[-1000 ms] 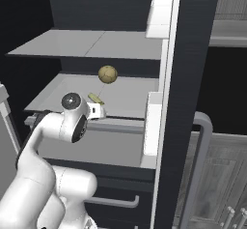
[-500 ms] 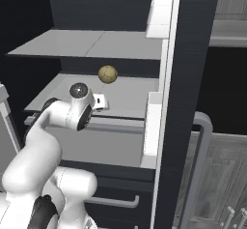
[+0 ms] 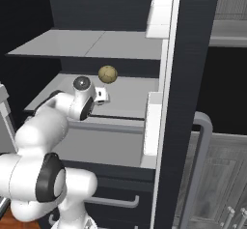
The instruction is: Retrieve the butter from the fridge and place it on a plate on the dining table. Then retrieve the butter knife by the fridge and place it near the plate.
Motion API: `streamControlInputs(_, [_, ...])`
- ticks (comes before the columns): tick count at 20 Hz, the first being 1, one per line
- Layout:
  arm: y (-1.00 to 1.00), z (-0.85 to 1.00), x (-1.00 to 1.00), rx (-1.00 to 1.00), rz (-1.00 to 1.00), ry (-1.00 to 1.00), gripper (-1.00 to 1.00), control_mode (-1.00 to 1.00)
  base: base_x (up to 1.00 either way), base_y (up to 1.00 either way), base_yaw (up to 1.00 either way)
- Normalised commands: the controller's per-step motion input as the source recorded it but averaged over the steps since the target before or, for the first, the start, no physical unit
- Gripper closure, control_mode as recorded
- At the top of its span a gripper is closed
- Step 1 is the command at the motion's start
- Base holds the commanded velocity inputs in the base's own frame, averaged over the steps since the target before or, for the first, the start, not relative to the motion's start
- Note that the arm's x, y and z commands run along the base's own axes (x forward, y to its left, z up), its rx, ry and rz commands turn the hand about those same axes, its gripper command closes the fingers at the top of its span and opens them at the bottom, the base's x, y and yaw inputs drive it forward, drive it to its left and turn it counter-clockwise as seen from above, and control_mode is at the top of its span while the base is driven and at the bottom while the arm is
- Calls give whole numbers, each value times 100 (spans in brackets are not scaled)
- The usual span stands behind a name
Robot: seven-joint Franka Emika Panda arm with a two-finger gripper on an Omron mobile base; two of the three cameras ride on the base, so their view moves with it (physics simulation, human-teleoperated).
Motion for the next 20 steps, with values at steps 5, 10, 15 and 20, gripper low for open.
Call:
streamControlInputs(5, [0,-2,45,0,0,0,-100,-100,0,0,0])
streamControlInputs(10, [0,0,40,-1,1,4,-100,-100,0,0,0])
streamControlInputs(15, [2,-7,44,0,3,0,-100,-100,0,0,0])
streamControlInputs(20, [1,-8,58,0,1,0,-100,-100,0,0,0])
